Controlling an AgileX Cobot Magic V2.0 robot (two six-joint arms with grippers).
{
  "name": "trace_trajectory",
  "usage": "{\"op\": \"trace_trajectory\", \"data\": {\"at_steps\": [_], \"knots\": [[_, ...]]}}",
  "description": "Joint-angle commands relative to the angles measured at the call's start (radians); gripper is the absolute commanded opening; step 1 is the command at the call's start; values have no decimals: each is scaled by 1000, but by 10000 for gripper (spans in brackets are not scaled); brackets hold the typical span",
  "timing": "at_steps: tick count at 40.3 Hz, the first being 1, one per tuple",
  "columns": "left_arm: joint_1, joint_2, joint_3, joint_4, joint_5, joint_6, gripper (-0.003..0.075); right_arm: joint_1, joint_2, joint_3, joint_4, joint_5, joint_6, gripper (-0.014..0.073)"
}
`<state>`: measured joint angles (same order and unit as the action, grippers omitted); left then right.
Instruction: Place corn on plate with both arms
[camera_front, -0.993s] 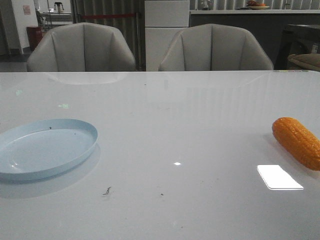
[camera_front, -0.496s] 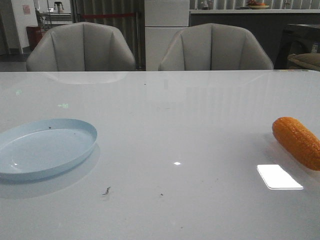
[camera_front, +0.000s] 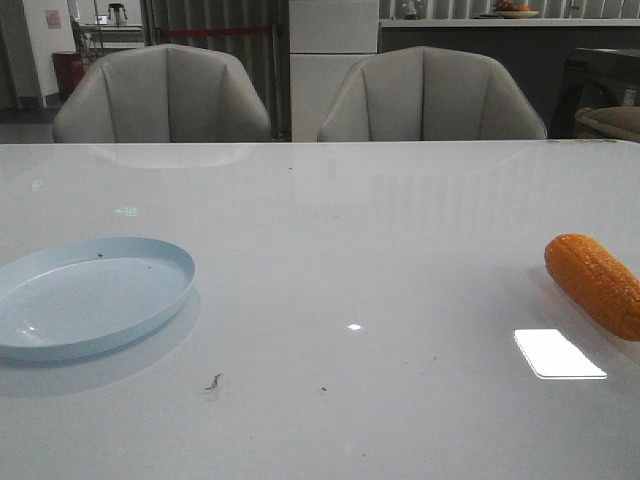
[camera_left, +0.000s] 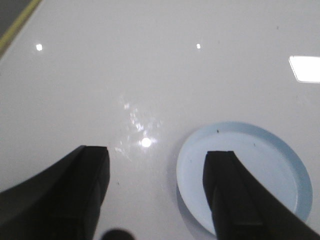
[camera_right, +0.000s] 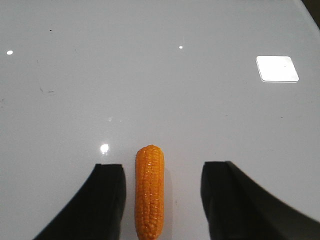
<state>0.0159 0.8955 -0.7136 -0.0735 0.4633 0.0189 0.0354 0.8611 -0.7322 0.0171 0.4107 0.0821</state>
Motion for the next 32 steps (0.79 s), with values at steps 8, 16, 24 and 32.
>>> {"op": "trace_trajectory", "data": {"at_steps": [8,16,24,32], "knots": [[1,286,-271,-36,136,13,487,-4,-7,-36,-2,-68,4,456],[1,532,-491,-36,308,95,487,-4,-7,-36,-2,-53,4,456],[1,756,-628,-78,437,97,487,-4,-7,-31,-2,-46,4,456],[1,896,-655,-140,431,97,487,-4,-7,-30,-2,-45,4,456]]}}
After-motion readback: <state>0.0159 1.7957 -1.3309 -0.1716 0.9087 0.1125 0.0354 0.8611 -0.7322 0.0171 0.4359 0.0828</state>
